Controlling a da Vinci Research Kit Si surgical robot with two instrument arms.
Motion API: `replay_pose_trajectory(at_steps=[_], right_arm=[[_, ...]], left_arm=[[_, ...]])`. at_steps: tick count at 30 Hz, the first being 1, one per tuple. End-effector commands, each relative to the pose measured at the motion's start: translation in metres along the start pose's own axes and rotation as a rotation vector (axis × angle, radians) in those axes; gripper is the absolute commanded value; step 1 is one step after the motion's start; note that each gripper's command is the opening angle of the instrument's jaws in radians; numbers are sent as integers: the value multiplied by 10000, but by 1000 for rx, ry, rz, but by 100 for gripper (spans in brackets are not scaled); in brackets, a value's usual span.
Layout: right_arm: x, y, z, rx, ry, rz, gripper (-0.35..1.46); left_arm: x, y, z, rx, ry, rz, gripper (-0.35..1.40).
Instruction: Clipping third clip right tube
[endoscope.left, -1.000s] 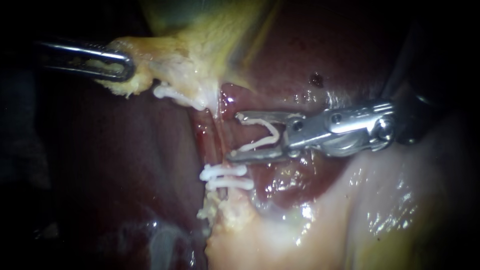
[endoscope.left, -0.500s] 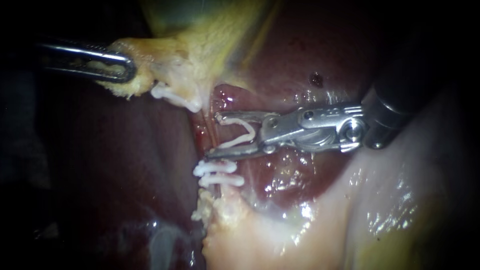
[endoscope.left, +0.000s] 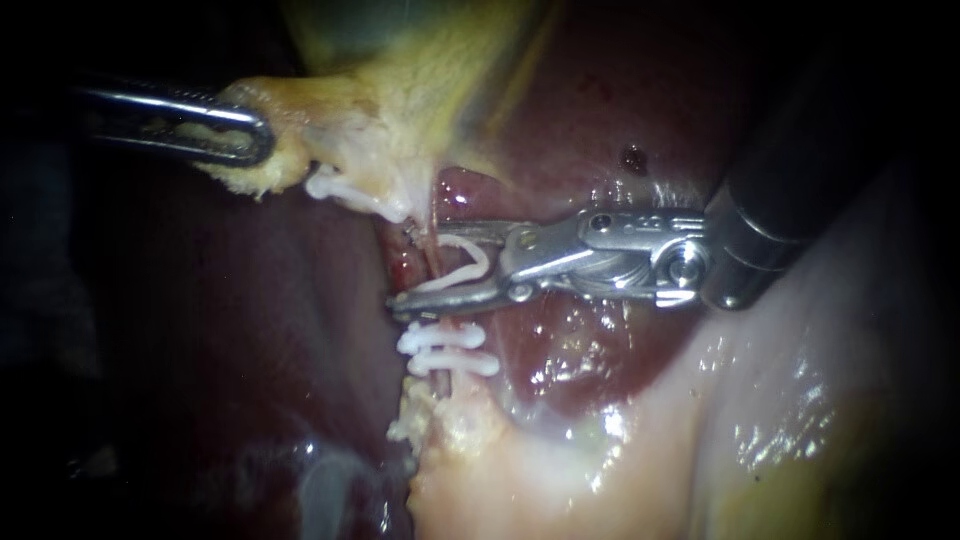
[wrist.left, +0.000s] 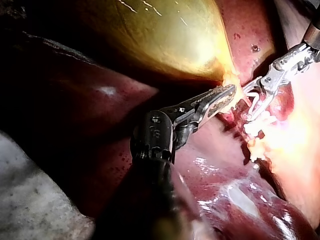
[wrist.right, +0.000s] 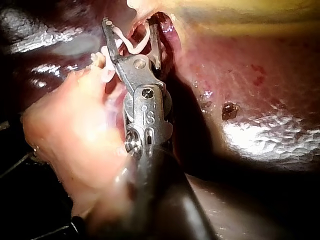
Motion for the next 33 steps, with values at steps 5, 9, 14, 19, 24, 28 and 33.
replay_pose_trajectory(at_steps=[5, 9, 14, 19, 24, 28, 33], right_arm=[[2, -3, 3, 29, 23, 5, 50], [3, -6, 5, 48, 37, 11, 50], [5, -9, 7, 61, 51, 12, 50], [8, -17, 6, 92, 61, 16, 50], [18, -32, 6, 125, 81, 11, 49], [31, -44, 2, 138, 83, 19, 49], [42, -52, -6, 145, 85, 30, 49]], left_arm=[[0, 0, 0, -1, 0, 0, -35], [0, -1, 0, -1, 0, 0, -35], [-1, -1, 1, -1, 0, 0, -35], [-1, -1, 1, -1, 0, 0, -35], [-1, -1, 0, -1, -1, 0, -35], [-1, -1, 0, -2, -1, 0, -35], [-1, -1, 0, -2, -1, 0, -35]])
